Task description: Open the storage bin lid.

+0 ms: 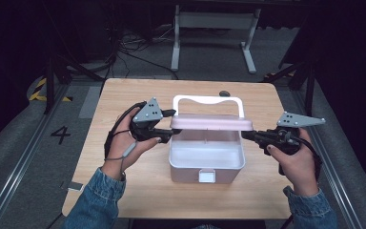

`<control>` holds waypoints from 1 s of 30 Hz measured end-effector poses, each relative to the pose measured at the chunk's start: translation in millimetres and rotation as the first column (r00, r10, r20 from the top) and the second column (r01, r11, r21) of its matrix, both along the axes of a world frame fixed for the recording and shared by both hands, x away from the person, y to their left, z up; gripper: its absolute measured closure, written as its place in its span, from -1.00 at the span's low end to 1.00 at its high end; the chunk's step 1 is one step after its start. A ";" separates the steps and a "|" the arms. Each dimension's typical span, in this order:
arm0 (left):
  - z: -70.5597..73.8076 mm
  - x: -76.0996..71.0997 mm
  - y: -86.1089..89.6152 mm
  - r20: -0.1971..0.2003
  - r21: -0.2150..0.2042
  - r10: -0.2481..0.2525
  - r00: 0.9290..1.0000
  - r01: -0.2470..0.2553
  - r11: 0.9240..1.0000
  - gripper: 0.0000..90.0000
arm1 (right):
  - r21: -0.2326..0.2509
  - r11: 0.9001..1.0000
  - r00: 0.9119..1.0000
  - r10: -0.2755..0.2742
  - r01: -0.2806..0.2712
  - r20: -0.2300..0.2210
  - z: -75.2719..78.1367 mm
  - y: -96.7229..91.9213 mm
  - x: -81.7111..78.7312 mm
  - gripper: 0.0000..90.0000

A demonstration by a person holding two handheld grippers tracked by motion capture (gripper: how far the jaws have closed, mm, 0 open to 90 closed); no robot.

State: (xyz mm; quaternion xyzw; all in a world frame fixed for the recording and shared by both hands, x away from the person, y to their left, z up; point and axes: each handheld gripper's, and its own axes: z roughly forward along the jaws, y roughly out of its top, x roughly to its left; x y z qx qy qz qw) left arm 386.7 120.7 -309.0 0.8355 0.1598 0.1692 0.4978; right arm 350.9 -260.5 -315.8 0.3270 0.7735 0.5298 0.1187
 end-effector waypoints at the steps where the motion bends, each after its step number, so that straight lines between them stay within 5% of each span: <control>1: 0.2 -0.1 -1.0 0.002 -0.002 -0.002 1.000 0.002 1.000 -0.04 | 0.000 1.000 1.000 0.000 0.000 -0.001 -0.1 -0.1 0.1 1.00; 10: 2.9 2.3 -8.9 0.016 -0.010 0.007 1.000 -0.006 1.000 0.05 | 0.007 1.000 1.000 -0.003 0.003 0.004 0.8 -1.5 -0.9 0.95; 30: 16.4 25.3 -7.2 -0.043 -0.079 0.050 0.998 -0.053 0.995 0.30 | -0.016 0.998 0.999 -0.054 0.054 -0.007 2.3 -18.9 -10.5 0.82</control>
